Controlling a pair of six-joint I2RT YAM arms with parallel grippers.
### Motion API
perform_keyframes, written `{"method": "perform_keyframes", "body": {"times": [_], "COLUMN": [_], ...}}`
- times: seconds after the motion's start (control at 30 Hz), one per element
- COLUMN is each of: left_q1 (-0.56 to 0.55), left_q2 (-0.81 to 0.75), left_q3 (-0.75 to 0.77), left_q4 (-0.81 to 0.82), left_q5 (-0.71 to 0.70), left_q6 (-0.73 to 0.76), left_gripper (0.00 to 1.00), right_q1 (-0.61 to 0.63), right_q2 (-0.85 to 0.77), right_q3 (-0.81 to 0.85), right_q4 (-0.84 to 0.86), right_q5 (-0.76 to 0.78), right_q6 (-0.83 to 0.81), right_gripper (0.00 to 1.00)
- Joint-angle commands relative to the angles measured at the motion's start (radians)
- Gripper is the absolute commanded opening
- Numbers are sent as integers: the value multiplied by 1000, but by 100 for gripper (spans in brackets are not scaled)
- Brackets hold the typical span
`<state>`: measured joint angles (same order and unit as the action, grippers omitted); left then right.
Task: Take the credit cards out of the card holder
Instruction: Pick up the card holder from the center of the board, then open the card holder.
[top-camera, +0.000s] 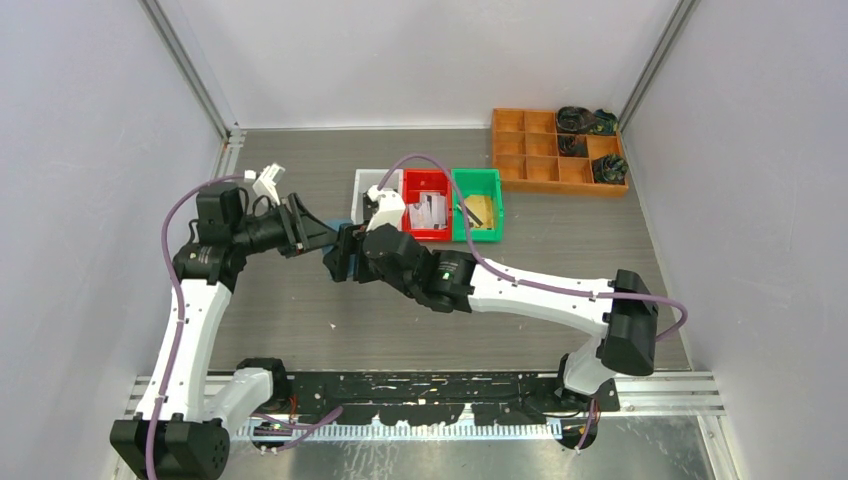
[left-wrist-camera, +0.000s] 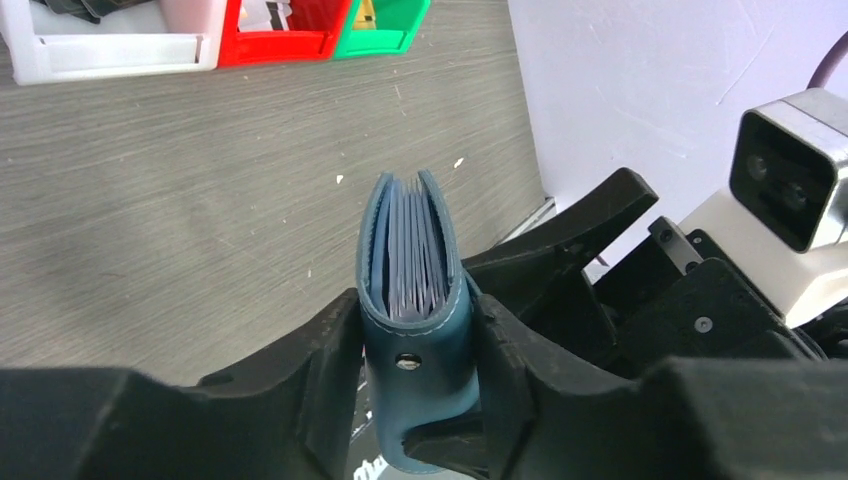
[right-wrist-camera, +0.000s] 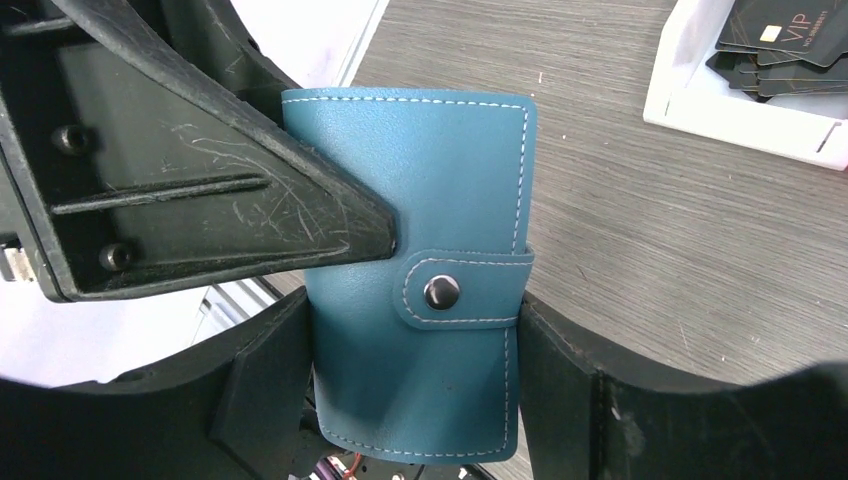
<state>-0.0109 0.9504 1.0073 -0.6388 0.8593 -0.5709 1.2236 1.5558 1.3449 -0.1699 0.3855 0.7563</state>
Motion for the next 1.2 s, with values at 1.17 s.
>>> {"method": "perform_keyframes", "body": {"times": [1.17], "left_q1": [6], "left_q2": [-153], "left_q3": [157], "left_q4": [11], "left_q5": [514], "left_q6": [-38], "left_gripper": [0], "right_q1": [-317], "right_q2": [-209], "right_q3": [-176], "right_q4": [490], "right_q5": [-1043], "right_q6": [306], "right_gripper": [68]}}
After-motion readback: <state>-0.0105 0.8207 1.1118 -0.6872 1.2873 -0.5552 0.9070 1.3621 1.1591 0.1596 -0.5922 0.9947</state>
